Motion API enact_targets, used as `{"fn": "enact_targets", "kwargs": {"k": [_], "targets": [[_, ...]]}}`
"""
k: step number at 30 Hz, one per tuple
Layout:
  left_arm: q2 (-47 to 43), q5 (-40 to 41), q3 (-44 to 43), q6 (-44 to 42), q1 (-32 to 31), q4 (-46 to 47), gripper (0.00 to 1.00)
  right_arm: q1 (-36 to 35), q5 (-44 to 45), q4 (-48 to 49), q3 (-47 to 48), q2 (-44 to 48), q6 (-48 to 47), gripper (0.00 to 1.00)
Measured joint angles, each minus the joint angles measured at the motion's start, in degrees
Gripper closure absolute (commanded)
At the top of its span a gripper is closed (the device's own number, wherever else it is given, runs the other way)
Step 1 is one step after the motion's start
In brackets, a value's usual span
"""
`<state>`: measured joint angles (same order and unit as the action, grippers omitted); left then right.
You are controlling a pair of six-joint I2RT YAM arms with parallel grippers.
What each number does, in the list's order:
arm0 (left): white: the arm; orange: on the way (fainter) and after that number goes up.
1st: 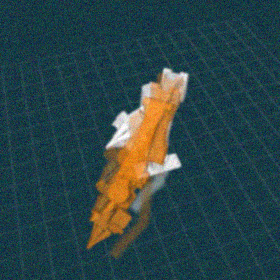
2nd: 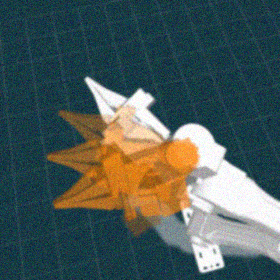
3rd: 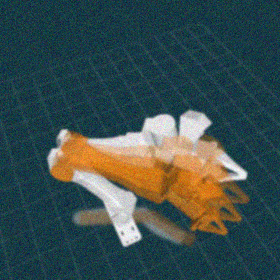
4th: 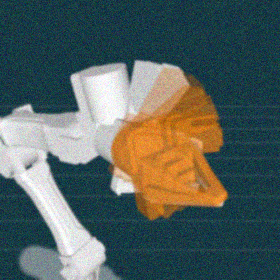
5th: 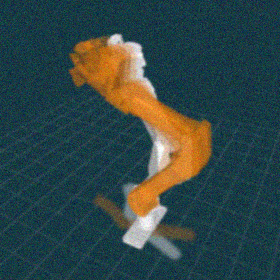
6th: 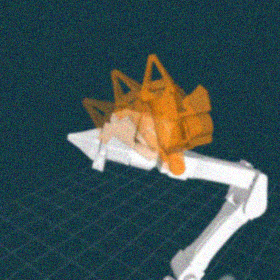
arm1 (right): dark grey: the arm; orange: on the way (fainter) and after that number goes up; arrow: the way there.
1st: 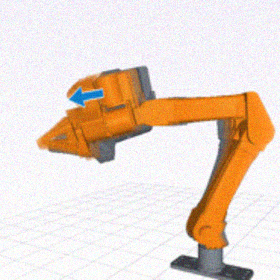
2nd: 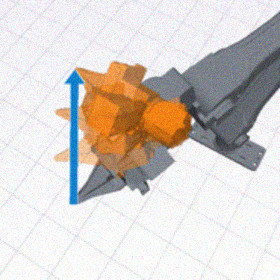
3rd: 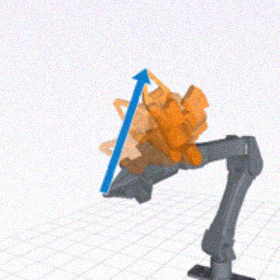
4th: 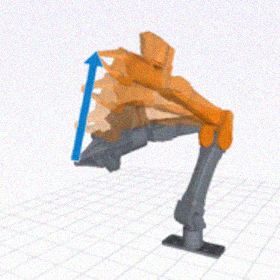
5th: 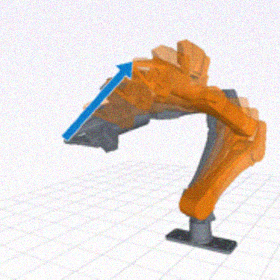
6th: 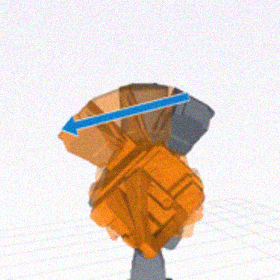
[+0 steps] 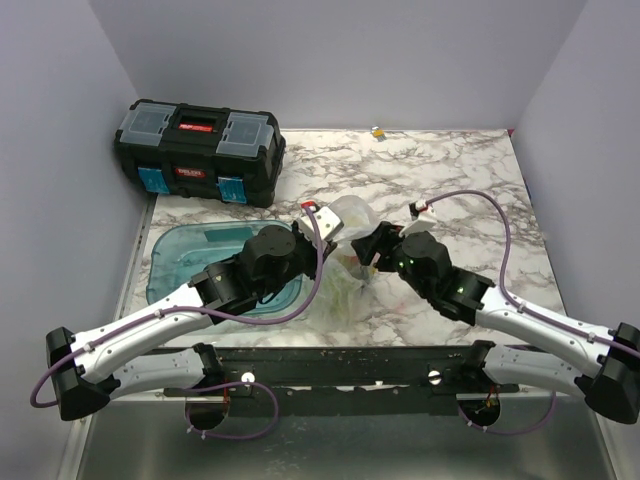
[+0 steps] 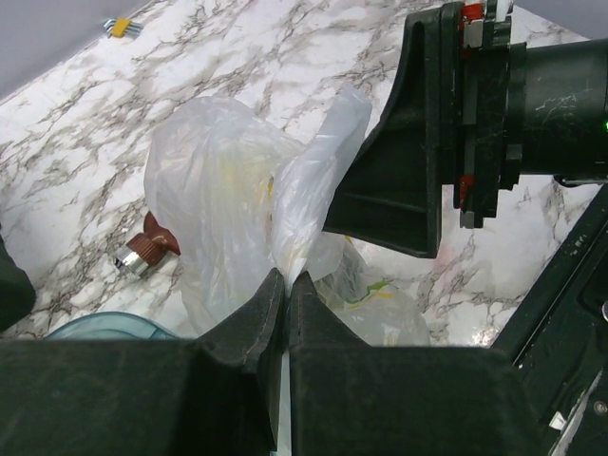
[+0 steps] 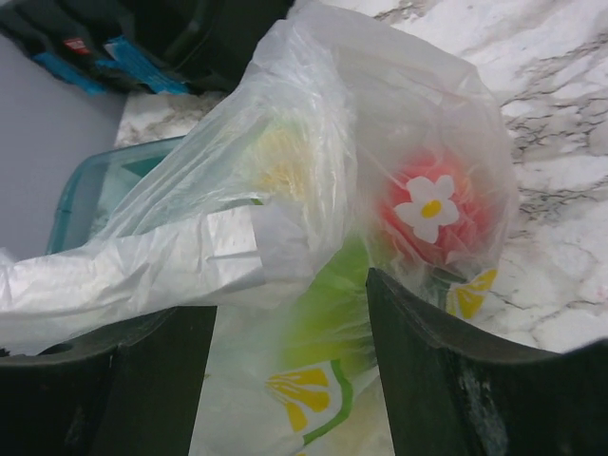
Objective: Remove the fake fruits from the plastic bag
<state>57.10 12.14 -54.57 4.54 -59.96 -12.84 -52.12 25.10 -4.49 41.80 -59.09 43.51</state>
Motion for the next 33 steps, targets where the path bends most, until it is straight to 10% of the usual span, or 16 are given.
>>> {"fn": "enact_targets", "kwargs": {"k": [13, 25, 33], "targets": [[-0.81, -3.45, 0.81, -0.02, 0.00, 1.42, 1.00, 0.00, -4.07, 18.49, -9.25, 5.51, 2.10, 0.21], [-1.05, -4.37, 0.94, -0.02, 0.00, 2.16, 1.00, 0.00, -5.01, 22.21, -9.73, 0.81, 5.57, 0.96], [-3.30, -4.24, 3.30, -0.02, 0.00, 3.74, 1.00, 0.00, 4.87, 0.85, 0.50, 2.12, -1.68, 0.99]]}}
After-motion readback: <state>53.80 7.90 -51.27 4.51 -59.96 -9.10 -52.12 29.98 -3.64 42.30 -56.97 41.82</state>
